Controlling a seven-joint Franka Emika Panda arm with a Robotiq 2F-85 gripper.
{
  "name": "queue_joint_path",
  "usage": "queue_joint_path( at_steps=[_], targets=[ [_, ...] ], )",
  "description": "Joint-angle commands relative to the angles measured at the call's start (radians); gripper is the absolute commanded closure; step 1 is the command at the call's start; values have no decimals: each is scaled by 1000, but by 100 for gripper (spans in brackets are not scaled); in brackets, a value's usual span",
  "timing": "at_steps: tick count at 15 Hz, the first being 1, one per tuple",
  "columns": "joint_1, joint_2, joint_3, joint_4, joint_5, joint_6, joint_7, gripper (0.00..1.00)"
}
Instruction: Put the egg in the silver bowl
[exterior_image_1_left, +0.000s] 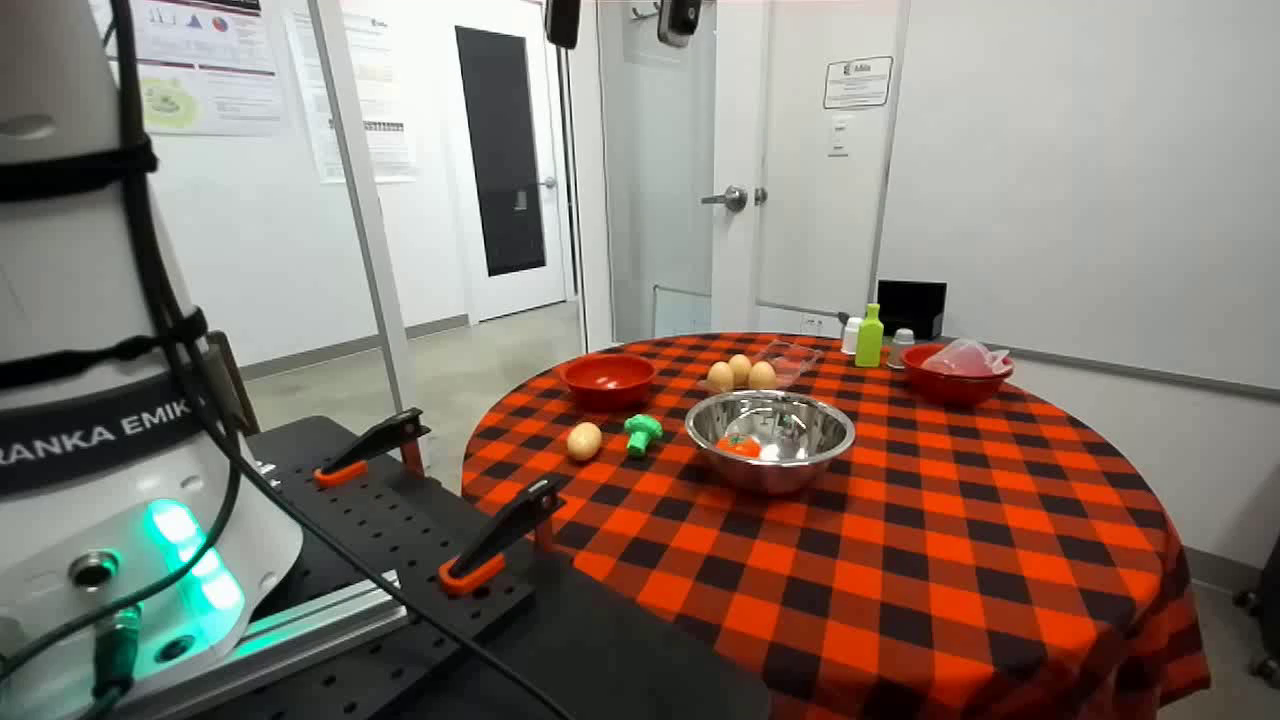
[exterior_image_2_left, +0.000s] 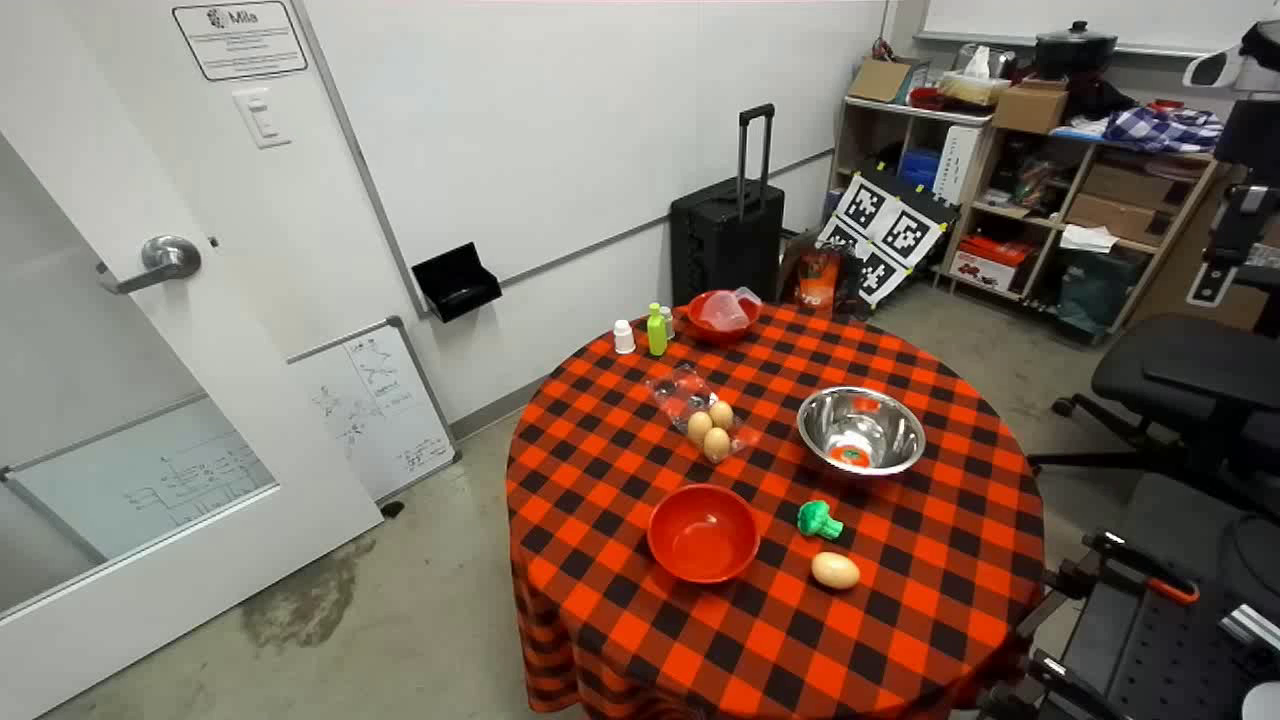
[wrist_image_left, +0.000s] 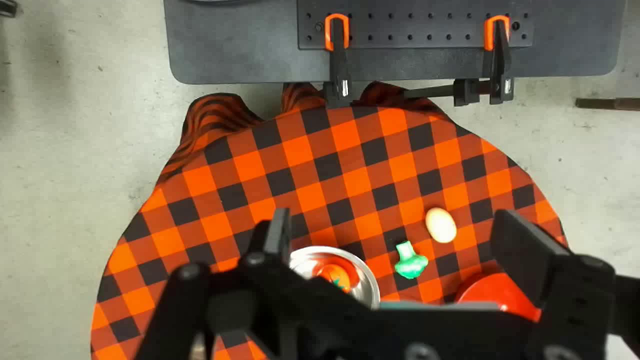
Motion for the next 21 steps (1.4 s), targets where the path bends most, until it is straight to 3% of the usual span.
queue_joint_path(
  at_steps=[1, 10, 15, 21],
  targets=[
    [-4, 1, 4, 1, 3, -1, -2, 0],
    [8, 24, 2, 13, 4, -1, -18, 0],
    [109, 161, 19, 50, 1, 2, -153, 0],
    [204, 394, 95, 105, 8, 29, -246, 0]
  ],
)
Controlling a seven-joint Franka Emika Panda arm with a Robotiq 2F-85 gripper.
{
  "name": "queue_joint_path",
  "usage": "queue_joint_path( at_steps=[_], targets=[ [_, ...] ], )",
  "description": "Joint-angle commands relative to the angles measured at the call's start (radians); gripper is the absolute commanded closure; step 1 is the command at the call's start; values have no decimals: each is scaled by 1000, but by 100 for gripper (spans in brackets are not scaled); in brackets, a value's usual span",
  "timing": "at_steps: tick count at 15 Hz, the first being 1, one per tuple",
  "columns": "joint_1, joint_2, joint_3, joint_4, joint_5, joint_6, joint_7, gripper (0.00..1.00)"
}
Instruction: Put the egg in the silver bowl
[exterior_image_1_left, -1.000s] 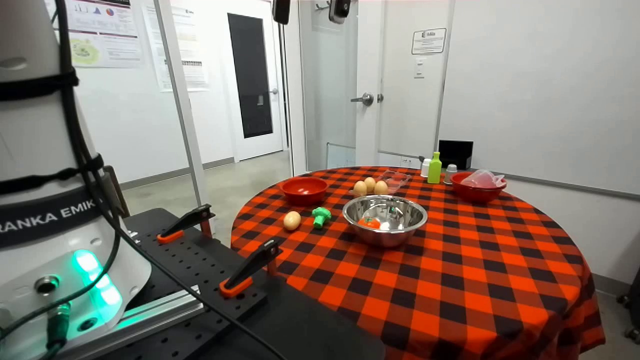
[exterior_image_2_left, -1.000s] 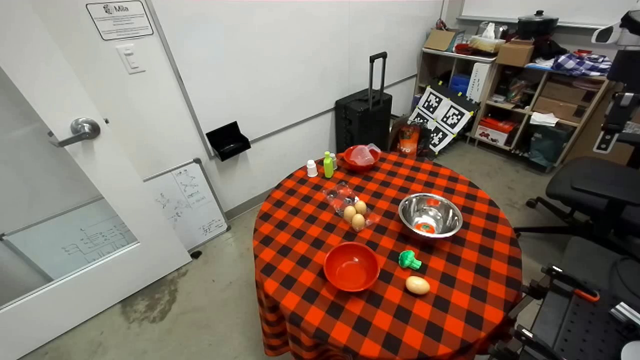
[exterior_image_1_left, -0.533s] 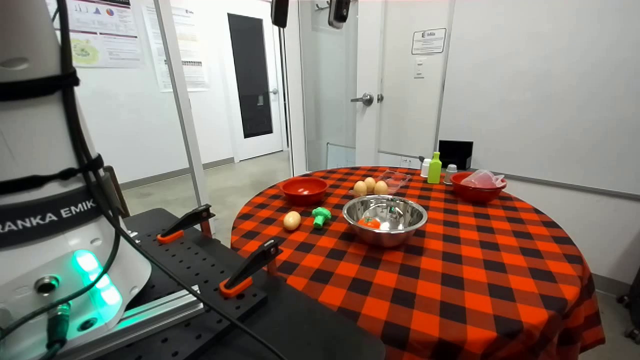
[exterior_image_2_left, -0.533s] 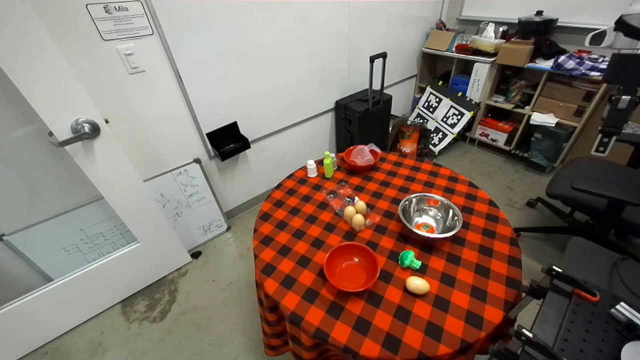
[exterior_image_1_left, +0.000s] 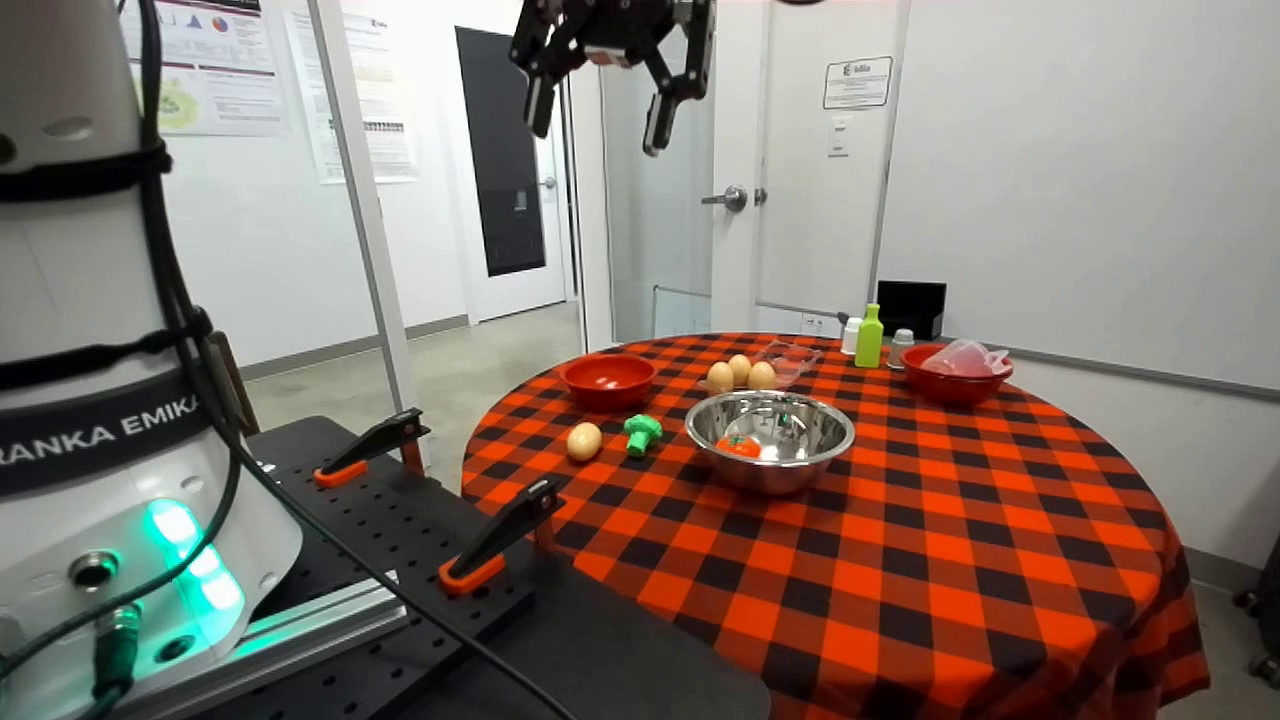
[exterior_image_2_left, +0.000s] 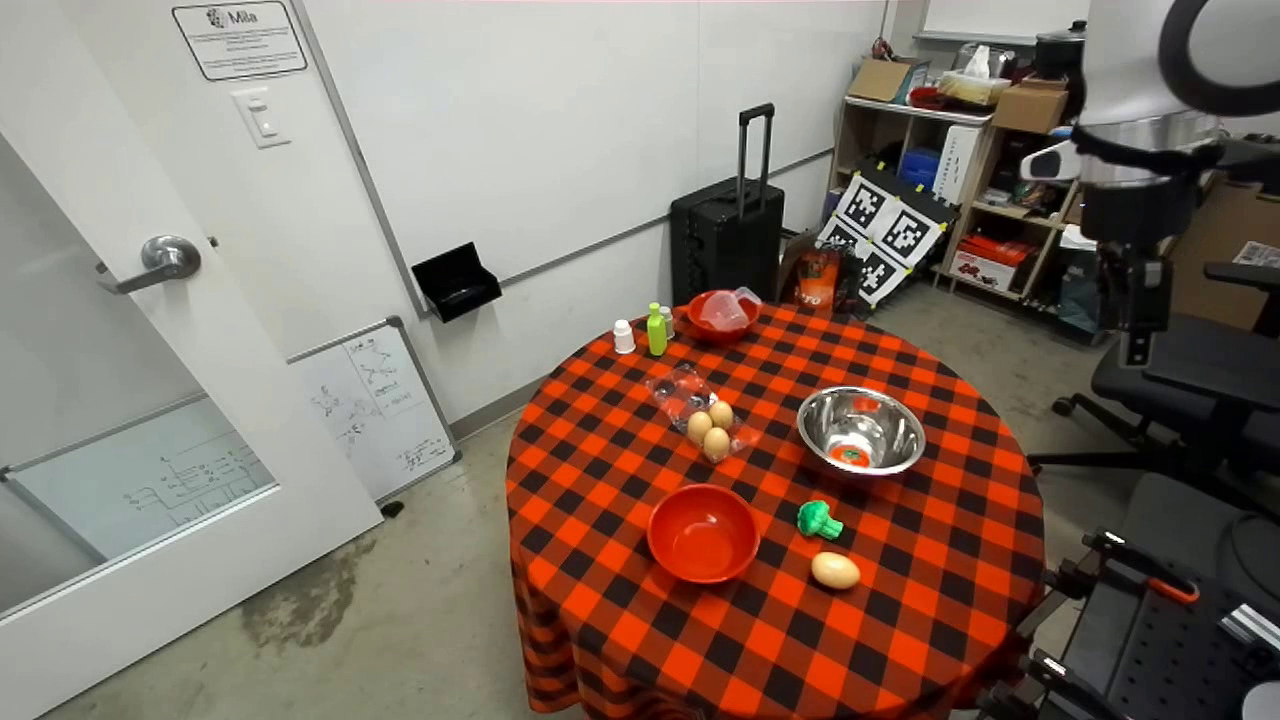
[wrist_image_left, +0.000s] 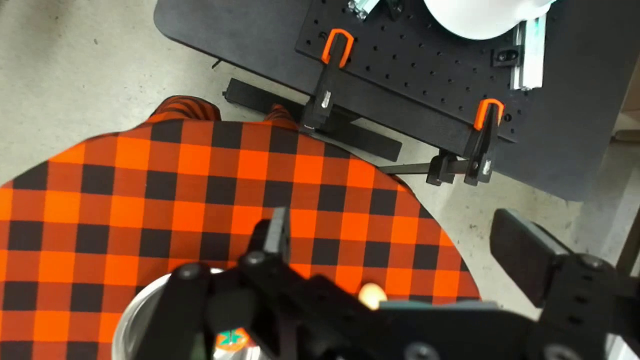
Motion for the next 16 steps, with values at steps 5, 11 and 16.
queue_joint_path(
  at_steps=[5, 11, 16],
  targets=[
    [36, 322, 114, 105, 11, 95, -47, 0],
    [24, 516, 190, 181, 30, 185, -34, 0],
    [16, 631, 247, 236, 91, 227, -40, 0]
  ],
)
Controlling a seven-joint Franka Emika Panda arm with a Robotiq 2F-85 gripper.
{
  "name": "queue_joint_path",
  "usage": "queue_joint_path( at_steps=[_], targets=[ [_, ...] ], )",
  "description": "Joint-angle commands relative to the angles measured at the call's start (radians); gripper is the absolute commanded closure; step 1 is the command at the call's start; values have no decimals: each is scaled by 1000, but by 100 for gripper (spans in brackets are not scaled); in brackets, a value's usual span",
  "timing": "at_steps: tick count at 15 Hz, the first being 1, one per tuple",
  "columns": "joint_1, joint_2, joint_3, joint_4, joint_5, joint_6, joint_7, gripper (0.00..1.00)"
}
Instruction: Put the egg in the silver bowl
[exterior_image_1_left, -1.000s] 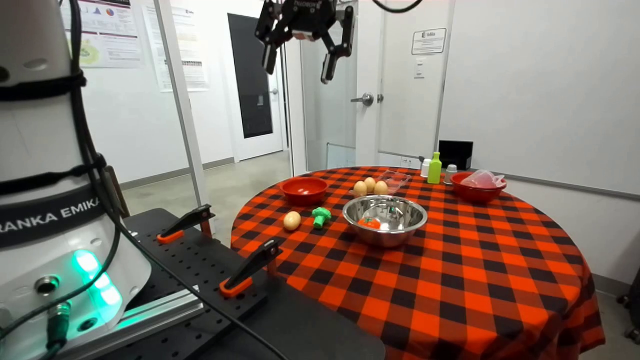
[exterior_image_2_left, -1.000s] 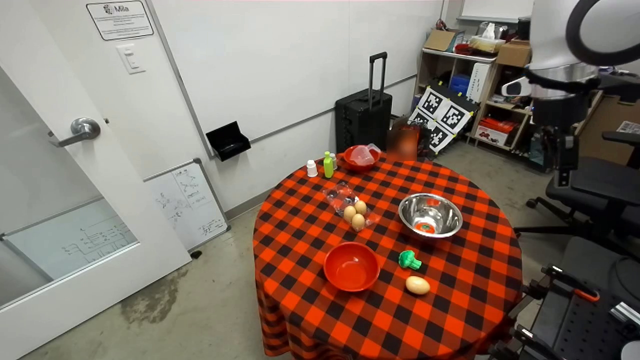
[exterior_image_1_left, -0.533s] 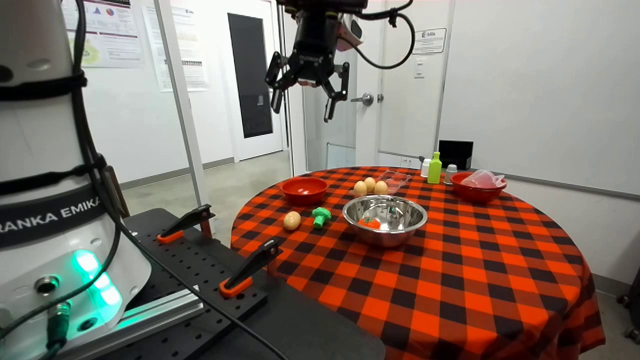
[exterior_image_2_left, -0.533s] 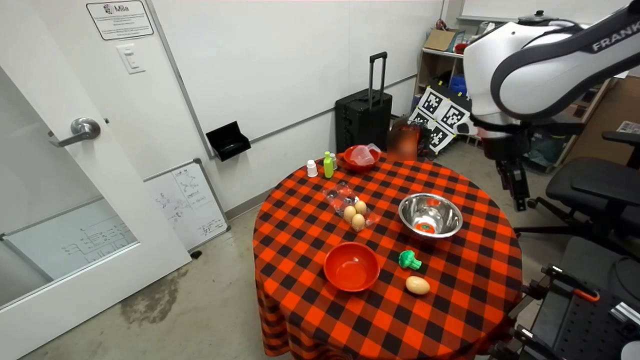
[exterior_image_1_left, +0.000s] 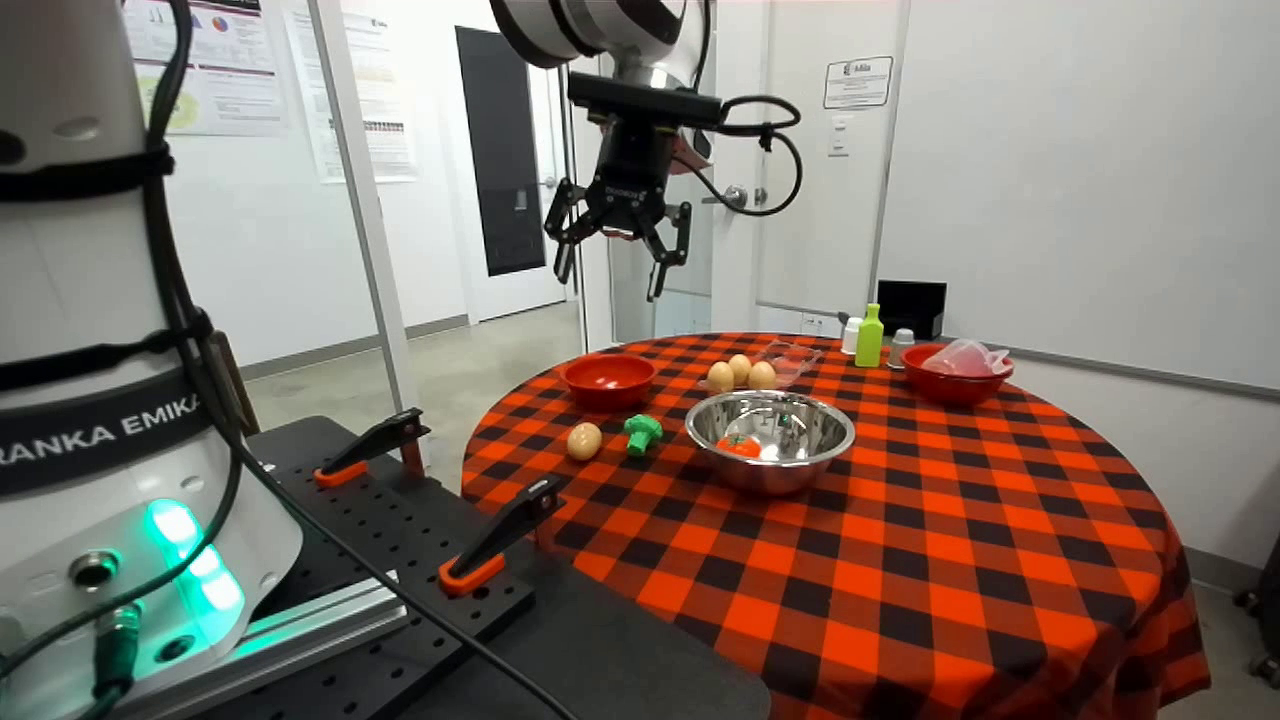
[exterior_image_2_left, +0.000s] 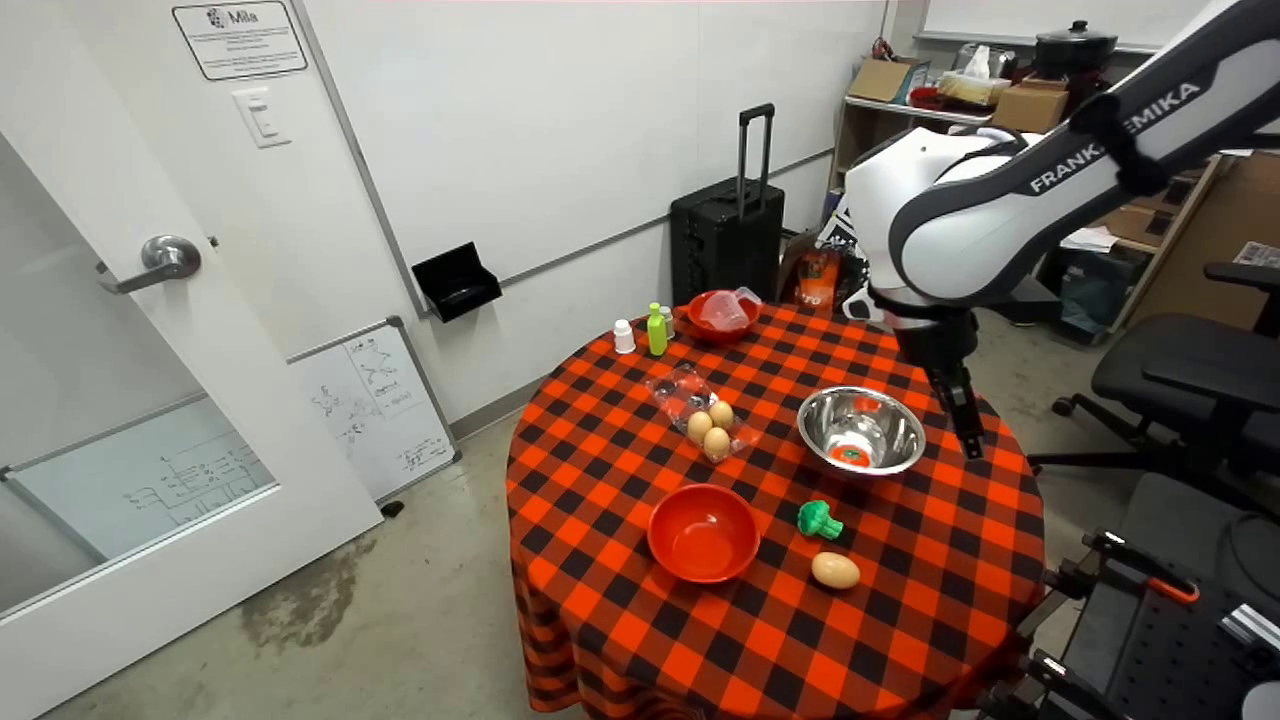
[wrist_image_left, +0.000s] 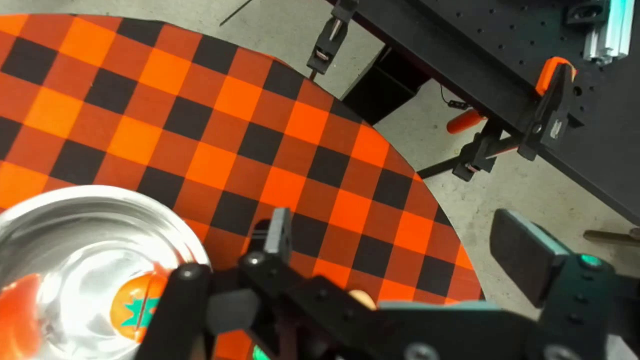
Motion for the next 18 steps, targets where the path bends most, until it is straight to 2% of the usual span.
queue_joint_path(
  at_steps=[1, 4, 11, 15, 18],
  targets=[
    [-17, 99, 48, 65, 60, 28, -14, 0],
    [-16, 151, 82, 83, 73, 87, -9, 0],
    [23, 276, 127, 114, -67, 234, 85, 0],
    [45, 337, 134, 148, -118, 244, 152, 0],
    [48, 373, 136, 178, -104, 223, 199, 0]
  ],
)
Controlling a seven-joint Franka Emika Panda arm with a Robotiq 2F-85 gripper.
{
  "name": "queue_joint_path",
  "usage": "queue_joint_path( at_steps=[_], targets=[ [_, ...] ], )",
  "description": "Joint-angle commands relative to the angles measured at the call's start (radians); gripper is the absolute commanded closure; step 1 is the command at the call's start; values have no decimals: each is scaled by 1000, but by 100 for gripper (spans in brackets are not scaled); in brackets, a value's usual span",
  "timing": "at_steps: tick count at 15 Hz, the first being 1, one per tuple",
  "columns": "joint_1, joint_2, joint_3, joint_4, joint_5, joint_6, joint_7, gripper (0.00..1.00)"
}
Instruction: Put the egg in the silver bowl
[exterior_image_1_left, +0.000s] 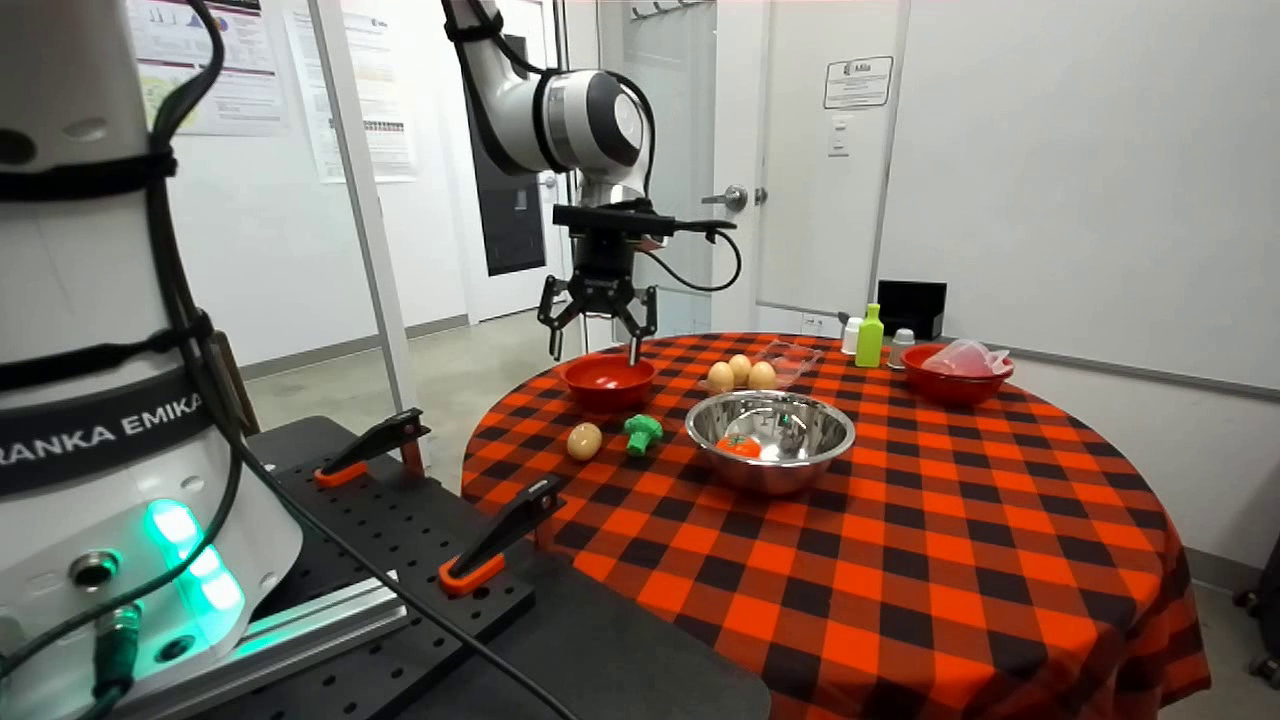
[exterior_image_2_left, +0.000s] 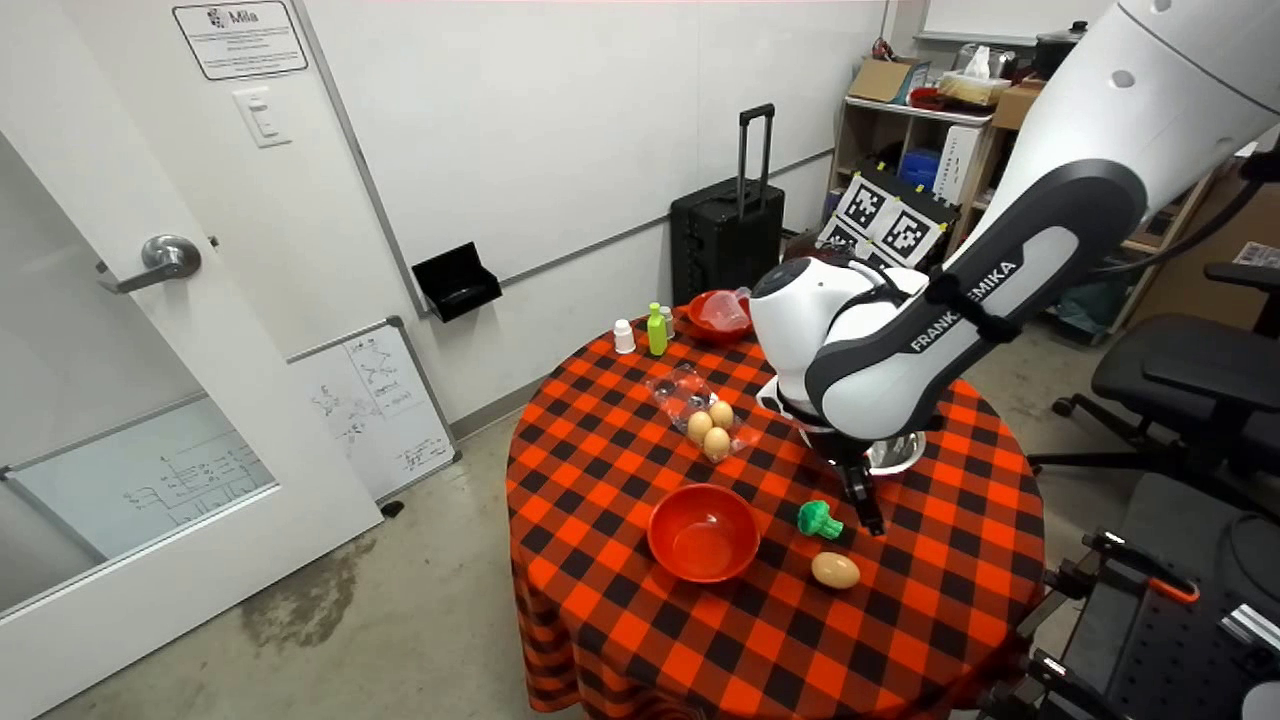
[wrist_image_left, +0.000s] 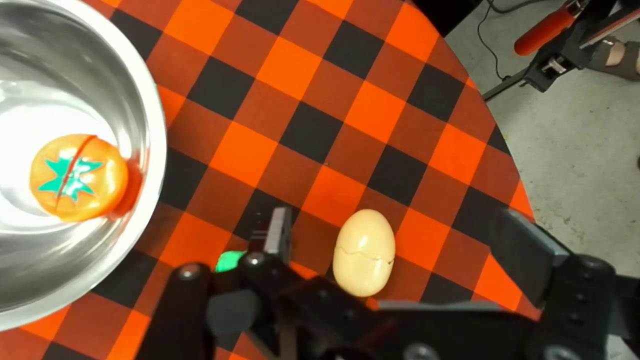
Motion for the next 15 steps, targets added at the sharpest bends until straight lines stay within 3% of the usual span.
queue_joint_path(
  at_steps=[1, 15],
  targets=[
    [5, 60, 3, 59, -10, -22, 65, 0],
    [51, 305, 1, 232, -24, -64, 136, 0]
  ],
)
